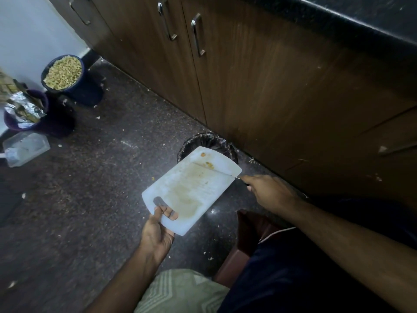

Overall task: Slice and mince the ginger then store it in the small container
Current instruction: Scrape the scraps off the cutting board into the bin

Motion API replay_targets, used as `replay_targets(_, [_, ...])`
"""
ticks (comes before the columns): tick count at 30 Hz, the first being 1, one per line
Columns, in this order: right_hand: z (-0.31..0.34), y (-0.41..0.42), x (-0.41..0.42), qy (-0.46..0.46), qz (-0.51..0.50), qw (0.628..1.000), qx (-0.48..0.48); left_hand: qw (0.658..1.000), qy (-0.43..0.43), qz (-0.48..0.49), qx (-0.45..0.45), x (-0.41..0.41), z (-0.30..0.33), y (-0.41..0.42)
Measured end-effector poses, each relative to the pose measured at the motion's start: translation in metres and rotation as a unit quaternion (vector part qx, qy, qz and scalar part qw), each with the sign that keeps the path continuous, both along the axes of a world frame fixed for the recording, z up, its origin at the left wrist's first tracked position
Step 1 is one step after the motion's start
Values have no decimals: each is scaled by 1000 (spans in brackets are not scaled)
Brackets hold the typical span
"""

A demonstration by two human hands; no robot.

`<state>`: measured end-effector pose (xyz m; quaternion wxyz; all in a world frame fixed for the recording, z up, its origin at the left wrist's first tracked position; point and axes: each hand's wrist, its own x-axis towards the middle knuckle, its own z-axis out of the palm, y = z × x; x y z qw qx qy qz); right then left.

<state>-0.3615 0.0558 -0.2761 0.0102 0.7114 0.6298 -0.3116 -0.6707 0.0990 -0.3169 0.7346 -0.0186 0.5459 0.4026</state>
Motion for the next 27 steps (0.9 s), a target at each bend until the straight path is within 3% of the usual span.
replay_targets(11, [-18, 1, 6, 51, -1, 997, -50, 998, 50, 1, -44, 3, 1, 2])
replay_targets(21, [-17, 8, 17, 17, -10, 1000, -5, 993, 107, -22, -46, 2, 4, 8])
replay_targets(27, [-7, 1, 19, 107, 8, 994, -14, 987, 140, -41, -62, 5, 1, 10])
